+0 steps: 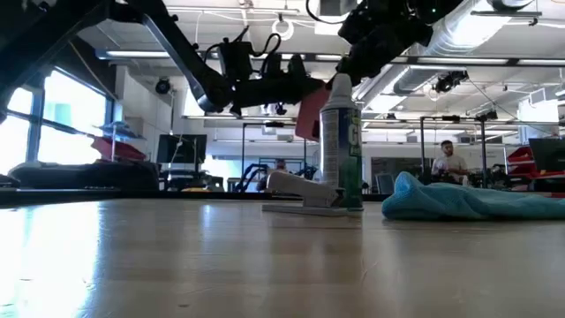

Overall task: Apply microfiber cloth
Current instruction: Spray the pink phone with the spray bottle

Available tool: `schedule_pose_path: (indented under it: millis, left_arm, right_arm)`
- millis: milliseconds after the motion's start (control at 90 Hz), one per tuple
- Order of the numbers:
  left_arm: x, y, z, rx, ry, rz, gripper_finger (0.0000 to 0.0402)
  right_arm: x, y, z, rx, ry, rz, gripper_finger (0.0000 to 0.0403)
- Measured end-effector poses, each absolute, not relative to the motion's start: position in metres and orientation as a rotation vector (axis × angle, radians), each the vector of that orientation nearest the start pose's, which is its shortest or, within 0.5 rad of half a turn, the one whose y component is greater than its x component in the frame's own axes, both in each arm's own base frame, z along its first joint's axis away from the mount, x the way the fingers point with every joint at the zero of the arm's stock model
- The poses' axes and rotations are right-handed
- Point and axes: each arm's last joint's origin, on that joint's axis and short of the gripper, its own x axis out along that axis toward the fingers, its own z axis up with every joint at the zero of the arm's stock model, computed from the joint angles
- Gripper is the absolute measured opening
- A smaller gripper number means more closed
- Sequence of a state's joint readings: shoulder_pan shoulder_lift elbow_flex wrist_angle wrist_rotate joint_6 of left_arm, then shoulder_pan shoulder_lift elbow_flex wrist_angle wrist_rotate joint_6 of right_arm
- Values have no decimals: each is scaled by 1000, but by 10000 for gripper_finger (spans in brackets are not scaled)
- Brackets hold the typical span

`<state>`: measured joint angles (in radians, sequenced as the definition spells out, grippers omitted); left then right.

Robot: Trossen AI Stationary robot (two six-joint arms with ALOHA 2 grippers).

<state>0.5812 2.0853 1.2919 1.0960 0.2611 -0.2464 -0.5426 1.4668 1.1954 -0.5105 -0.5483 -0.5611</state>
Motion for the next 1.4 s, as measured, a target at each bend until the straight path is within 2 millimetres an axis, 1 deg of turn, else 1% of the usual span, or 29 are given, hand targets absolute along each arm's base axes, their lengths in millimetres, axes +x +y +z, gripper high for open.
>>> schedule_pose_path:
  millis: [100, 211, 278, 556, 744, 867, 989, 1189, 1400]
  left_arm:
    - [385, 244, 229, -130, -316, 280, 10]
    - [385, 244, 229, -131, -316, 280, 10]
    - [385, 244, 229, -131, -316, 281, 10]
    - [385, 244, 229, -131, -317, 280, 10]
    - [385, 244, 229, -132, -316, 279, 10]
    - [385, 243, 229, -168, -315, 244, 10]
    - [385, 243, 229, -169, -312, 229, 10]
    - [385, 243, 229, -169, -312, 230, 10]
    - [385, 243, 229, -169, -313, 230, 10]
  right_arm:
    - [271, -146, 297, -149, 636, 169, 142]
    - [269, -145, 309, -172, 603, 159, 142]
    - [268, -145, 311, -177, 595, 159, 142]
    - [268, -145, 295, -140, 640, 173, 142]
    - [269, -145, 291, -143, 630, 176, 142]
    - [270, -145, 290, -135, 625, 192, 142]
    - [270, -145, 290, -137, 623, 195, 142]
    - [273, -146, 302, -165, 591, 189, 142]
    - [275, -147, 295, -138, 610, 216, 142]
